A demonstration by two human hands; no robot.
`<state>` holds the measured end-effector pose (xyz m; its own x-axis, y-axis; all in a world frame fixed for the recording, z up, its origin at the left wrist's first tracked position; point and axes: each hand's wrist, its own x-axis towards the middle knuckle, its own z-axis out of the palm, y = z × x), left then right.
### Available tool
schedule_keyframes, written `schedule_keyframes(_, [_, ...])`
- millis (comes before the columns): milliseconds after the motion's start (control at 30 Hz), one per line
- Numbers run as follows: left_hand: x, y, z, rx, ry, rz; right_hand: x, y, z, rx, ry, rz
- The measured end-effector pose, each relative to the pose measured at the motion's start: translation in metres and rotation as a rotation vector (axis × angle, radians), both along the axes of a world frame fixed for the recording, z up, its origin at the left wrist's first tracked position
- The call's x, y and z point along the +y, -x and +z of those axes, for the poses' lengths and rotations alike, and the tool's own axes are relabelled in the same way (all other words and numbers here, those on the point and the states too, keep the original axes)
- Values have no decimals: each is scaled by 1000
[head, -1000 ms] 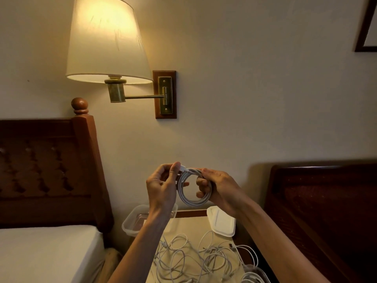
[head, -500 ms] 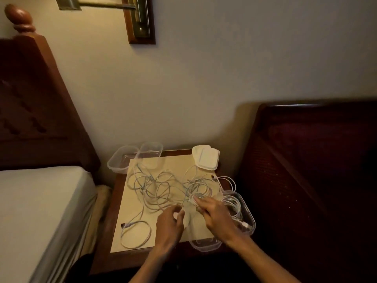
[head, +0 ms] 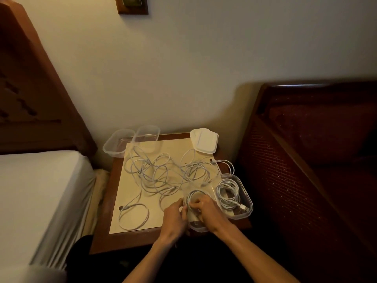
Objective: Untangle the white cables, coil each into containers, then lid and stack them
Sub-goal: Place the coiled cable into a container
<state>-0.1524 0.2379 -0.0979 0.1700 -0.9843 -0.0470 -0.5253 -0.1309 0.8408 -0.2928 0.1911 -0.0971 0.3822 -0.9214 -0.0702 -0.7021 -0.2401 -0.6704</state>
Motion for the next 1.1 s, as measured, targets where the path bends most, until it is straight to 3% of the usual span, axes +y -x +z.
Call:
schedule_keyframes(133, [2,2,8,26,6,-9,-2,-6,6,-15,-96,-51])
schedule_keyframes(667, [0,3,0,17,33,5,-17,-10,-12,616,267,185])
schedule_keyframes(900, [0,1,-8,61,17,28,-19,-4,-11,414,121,162])
schedule_keyframes(1100, [1,-3,-4,104,-30,78,-14,3,-8,255,326,117])
